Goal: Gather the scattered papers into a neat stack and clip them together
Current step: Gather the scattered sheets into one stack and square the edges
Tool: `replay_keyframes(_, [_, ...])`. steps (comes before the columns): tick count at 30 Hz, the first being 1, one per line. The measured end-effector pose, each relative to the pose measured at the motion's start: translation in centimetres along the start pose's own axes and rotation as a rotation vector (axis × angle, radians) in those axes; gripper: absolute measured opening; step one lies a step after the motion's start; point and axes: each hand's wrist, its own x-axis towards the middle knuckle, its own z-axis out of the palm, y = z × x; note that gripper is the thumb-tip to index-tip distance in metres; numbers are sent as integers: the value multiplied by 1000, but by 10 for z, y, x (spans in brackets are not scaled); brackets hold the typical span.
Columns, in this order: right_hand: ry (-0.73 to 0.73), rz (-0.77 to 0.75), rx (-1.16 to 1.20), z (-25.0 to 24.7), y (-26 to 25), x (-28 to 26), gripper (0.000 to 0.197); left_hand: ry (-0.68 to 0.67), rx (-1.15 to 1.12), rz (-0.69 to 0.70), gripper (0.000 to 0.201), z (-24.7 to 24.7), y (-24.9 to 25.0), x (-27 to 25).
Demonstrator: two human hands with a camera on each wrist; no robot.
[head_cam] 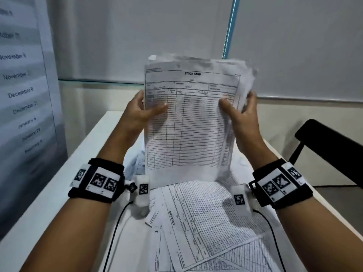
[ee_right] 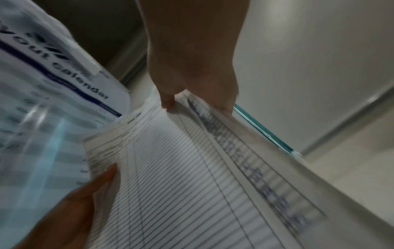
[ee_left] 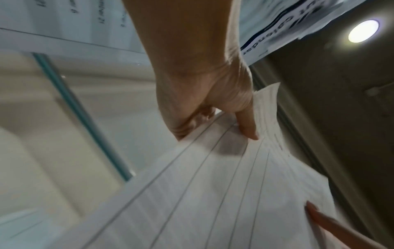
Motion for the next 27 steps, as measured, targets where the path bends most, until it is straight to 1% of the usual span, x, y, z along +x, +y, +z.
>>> replay_keyframes(1, [-63,109,38,-4,10,2,65,-32,-14,-47,58,2,-9,-1])
replay_keyframes(3, [-177,245,73,-7,27,2,50,-72,-41,-137,51,12,-24,-5])
replay_keyframes(5, [-180,261,73,-7,34,0,38,-56,-74,-146,41,21,-30,-6])
replay_keyframes(7, [-142,222,117,-8,33,1,34,-42,-104,-113,34,24,-27,-4])
replay_keyframes(9, [-185,219,170,-11,33,1,34,-78,-143,-130,29,20,-26,-1])
replay_keyframes(11, [-263,274,145,-13,37,0,35,-107,-125,-172,21,15,-33,-2])
replay_keyframes(13, [-296,328,66,-17,44,0,39,-82,-86,-183,16,14,-40,-4])
replay_keyframes(14, [-288,338,-9,-19,47,2,44,-39,-87,-184,16,13,-39,-3])
replay_keyframes(15, [-271,347,-119,-21,50,3,49,14,-96,-177,15,10,-37,-1])
replay_keyframes(16, [-256,358,-260,-23,53,4,51,67,-100,-157,13,6,-31,2])
replay_keyframes(18, [-277,349,-552,-26,59,3,45,185,-92,-96,10,-8,-15,7])
replay_keyframes(19, [-336,326,-677,-27,63,2,40,240,-77,-59,13,-16,-7,7])
replay_keyframes(20, [-436,293,-785,-25,66,0,34,294,-48,-19,18,-24,1,7])
replay_keyframes(22, [-732,214,-951,-13,67,-10,26,394,16,73,23,-40,15,5])
replay_keyframes(23, [-882,195,-996,-4,67,-17,29,435,21,109,27,-46,22,4])
replay_keyframes(24, [-1004,193,-1031,7,65,-26,38,471,-1,136,34,-52,27,3])
replay_keyframes(25, [-1100,189,-1076,19,64,-35,51,499,-27,155,42,-57,34,1])
replay_keyframes(27, [-1212,138,-1197,38,64,-48,78,544,-47,180,56,-64,42,-3])
